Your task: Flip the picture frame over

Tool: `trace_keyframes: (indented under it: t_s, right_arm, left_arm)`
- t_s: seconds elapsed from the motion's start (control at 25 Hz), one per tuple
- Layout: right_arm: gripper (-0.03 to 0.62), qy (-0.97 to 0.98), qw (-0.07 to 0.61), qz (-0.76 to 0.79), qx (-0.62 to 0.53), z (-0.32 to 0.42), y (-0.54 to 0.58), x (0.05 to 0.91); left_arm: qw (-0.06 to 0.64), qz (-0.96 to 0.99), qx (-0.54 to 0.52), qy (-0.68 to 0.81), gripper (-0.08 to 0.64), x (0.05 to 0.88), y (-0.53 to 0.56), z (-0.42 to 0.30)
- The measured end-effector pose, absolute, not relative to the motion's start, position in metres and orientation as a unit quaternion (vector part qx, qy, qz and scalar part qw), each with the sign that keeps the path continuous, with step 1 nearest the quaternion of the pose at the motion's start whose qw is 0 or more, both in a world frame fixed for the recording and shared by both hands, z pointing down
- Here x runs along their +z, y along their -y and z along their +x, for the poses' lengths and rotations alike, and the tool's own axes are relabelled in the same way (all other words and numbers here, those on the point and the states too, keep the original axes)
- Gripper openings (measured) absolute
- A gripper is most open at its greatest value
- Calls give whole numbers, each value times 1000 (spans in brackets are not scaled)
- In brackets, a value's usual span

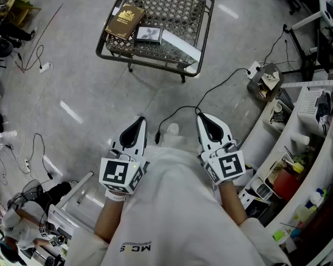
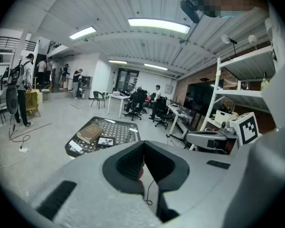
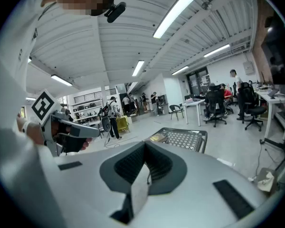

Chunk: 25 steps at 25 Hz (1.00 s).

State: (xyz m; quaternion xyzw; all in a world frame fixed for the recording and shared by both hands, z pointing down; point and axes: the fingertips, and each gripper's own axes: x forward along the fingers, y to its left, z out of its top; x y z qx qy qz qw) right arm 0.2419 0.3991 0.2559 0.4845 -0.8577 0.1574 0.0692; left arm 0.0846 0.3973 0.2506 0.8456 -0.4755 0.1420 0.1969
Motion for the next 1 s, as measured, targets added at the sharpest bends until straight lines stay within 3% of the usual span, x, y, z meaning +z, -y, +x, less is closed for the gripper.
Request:
trace_keyframes:
  t_s: [1.0]
  right_arm:
    - [18, 862, 56, 481, 147, 226, -404, 247]
  left_arm:
    - [188, 852, 126, 472, 25, 246, -414, 84]
